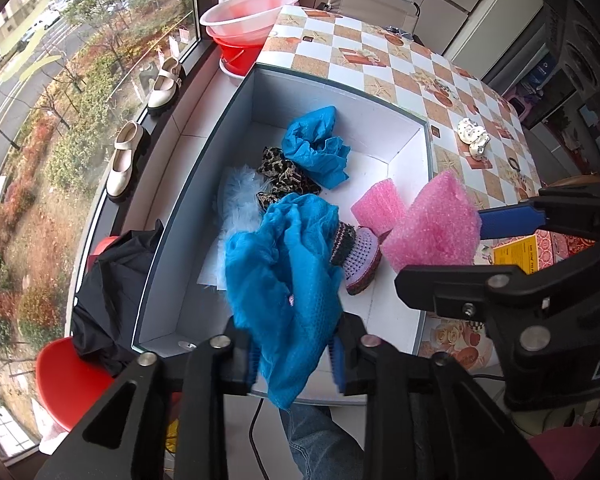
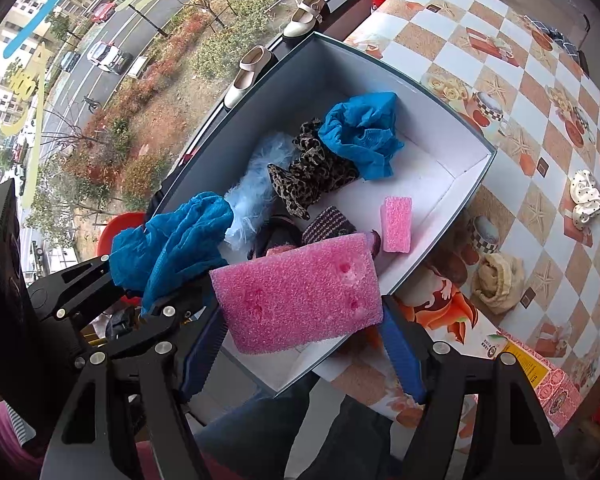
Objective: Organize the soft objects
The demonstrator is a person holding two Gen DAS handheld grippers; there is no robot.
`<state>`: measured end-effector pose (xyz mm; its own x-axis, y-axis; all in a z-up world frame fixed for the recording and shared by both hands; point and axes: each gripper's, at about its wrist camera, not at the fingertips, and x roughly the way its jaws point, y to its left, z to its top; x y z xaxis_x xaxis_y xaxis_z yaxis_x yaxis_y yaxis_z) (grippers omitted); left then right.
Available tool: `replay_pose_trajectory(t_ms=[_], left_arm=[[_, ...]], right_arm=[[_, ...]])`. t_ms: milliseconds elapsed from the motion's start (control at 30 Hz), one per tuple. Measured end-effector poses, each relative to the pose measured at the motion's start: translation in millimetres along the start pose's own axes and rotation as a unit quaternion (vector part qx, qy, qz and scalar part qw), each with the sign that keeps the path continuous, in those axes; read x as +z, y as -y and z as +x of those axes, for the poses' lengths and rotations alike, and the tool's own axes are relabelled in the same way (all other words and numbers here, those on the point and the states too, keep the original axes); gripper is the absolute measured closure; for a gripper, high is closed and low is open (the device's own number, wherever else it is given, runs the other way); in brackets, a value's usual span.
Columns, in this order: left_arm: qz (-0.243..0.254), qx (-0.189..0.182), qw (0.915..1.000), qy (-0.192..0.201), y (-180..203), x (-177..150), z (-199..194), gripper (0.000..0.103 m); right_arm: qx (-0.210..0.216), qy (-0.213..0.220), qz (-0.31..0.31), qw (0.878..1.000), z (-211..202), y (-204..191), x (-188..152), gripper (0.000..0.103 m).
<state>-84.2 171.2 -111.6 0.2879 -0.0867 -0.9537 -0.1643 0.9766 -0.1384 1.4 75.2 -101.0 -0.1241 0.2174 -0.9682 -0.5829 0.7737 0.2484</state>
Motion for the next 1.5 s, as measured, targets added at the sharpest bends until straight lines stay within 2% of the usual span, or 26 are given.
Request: replay_pose_trajectory(t_ms=[33, 67, 100, 133, 233, 367, 467, 600, 833, 1000, 1167, 1333, 1500], left_arm=[[0.0, -0.001, 1.0, -0.001, 0.4, 0.7, 0.1, 0.034], [-0.001, -0.006, 1.0, 0.004, 0.3, 0.5, -1.1, 0.027], [-0.002, -0.012, 0.9999, 0.012, -0.1, 0.2, -3.5, 0.021], [-0.003, -0.013, 0.9997, 0.019, 0.1, 0.0, -5.9, 0.019], [-0.009, -0.016, 0.9995, 0.027, 0.0, 2.2, -10.7, 0.009], [-0.029, -0.047, 0.9984, 0.015, -0.1, 12.5, -14.4, 0.008], [-0.026, -0.068, 0.9974, 0.006, 8.9, 24.3, -18.6, 0.008], [0.008, -0.088, 0.9961, -0.008, 39.2, 42.5, -24.2, 0.008], [0.088, -0.09, 0.9909, -0.048, 122.1, 70.2, -11.6, 0.008], [0.122, -0.07, 0.9856, -0.094, 180.0, 87.0, 27.9, 0.008], [0.126, -0.056, 0.9815, -0.133, 217.0, 107.2, 80.8, 0.008], [0.127, -0.036, 0.9709, -0.2, 241.0, 113.9, 136.7, 0.008], [0.104, -0.018, 0.9647, -0.241, 247.3, 113.6, 171.7, 0.008]], right_arm=[[0.004, 0.002, 0.002, 1.0, -0.5, 0.7, 1.3, 0.027], [0.007, 0.006, 0.007, 1.0, -1.6, 2.4, 1.8, 0.021], [0.01, 0.01, 0.014, 1.0, -3.0, 4.9, 2.5, 0.003], [0.012, 0.016, 0.024, 1.0, -5.4, 8.5, 3.2, 0.0], [0.021, 0.021, 0.05, 0.998, -13.0, 21.2, 4.9, 0.0], [0.028, 0.031, 0.081, 0.996, -35.3, 44.2, 2.6, 0.0], [0.032, 0.038, 0.109, 0.993, -57.2, 69.5, -2.7, 0.0], [0.03, 0.052, 0.156, 0.986, -87.3, 113.4, -17.8, 0.0], [0.012, 0.074, 0.238, 0.968, -124.9, 203.8, -53.7, 0.0], [0.019, 0.073, 0.298, 0.952, -120.2, 269.2, -79.5, 0.0], [0.033, 0.059, 0.332, 0.941, -98.6, 315.5, -99.6, 0.0], [0.034, 0.042, 0.335, 0.941, -78.2, 351.0, -97.7, 0.0], [0.025, 0.029, 0.316, 0.948, -57.3, 381.4, -73.3, 0.0]])
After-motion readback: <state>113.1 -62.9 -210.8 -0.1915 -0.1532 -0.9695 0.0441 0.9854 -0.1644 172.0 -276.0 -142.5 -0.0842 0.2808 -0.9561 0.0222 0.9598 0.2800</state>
